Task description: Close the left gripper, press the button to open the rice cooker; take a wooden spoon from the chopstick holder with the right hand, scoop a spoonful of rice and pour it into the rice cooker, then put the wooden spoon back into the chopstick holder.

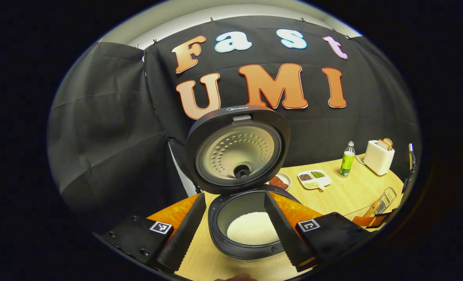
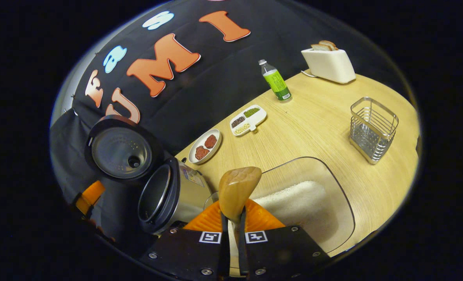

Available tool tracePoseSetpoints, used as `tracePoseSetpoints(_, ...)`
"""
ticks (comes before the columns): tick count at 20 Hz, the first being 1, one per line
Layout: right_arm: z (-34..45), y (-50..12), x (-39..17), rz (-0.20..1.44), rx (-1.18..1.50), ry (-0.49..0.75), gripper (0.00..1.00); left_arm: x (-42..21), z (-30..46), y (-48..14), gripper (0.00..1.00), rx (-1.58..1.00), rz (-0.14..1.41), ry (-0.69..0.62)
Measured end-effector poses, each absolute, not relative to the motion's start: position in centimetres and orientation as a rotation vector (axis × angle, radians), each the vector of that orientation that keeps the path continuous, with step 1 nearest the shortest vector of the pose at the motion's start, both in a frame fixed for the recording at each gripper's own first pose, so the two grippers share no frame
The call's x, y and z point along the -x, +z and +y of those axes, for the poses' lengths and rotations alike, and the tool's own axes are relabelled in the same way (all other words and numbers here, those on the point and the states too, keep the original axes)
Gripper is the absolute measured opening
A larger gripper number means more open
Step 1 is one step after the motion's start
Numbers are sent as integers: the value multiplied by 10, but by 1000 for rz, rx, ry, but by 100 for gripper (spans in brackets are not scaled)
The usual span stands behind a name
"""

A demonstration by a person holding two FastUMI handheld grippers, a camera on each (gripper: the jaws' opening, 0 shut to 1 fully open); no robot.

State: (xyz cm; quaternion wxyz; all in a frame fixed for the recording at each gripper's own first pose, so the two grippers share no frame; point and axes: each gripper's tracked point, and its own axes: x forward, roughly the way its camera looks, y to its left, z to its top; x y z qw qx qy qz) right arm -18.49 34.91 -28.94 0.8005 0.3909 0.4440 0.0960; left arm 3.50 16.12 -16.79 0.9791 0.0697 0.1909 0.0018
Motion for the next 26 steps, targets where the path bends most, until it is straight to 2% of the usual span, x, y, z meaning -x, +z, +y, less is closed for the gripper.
tracePoseSetpoints(1,349,-290,185,960,-875,204,8,-35,160,-167,95,-143,382,0)
tracePoseSetpoints(2,347,-292,185,968,-902,204,8,-34,159,-166,95,-145,381,-2)
tracePoseSetpoints(3,346,-293,184,973,-928,199,8,-33,158,-166,100,-145,380,-5)
tracePoseSetpoints(5,342,-295,183,978,-964,207,8,-32,157,-165,100,-150,382,-5)
tracePoseSetpoints(6,338,-296,181,979,-991,212,8,-31,158,-166,94,-151,382,-3)
tracePoseSetpoints(9,328,-297,179,979,-1068,210,8,-29,158,-163,95,-155,381,0)
tracePoseSetpoints(10,325,-296,178,974,-1090,220,8,-30,157,-162,100,-160,378,-1)
tracePoseSetpoints(11,321,-296,177,970,-1106,223,8,-29,156,-162,95,-163,376,-3)
tracePoseSetpoints(13,311,-294,176,965,-1153,225,8,-28,150,-159,95,-168,369,-12)
tracePoseSetpoints(14,304,-293,174,957,-1187,218,8,-28,149,-159,100,-167,367,-15)
tracePoseSetpoints(15,297,-292,171,948,-1210,214,8,-27,146,-157,95,-162,365,-17)
tracePoseSetpoints(16,290,-290,168,937,-1242,208,8,-26,144,-155,95,-157,361,-17)
tracePoseSetpoints(17,284,-286,165,930,-1274,207,8,-25,142,-156,100,-156,358,-13)
tracePoseSetpoints(18,278,-282,162,922,-1316,213,8,-24,141,-157,100,-156,355,-9)
tracePoseSetpoints(19,273,-277,159,918,-1356,218,8,-22,138,-156,95,-154,351,-6)
tracePoseSetpoints(24,262,-244,136,903,-1478,280,8,-17,128,-139,95,-142,303,22)
tracePoseSetpoints(26,266,-230,129,923,-1497,316,8,-16,123,-128,100,-144,267,32)
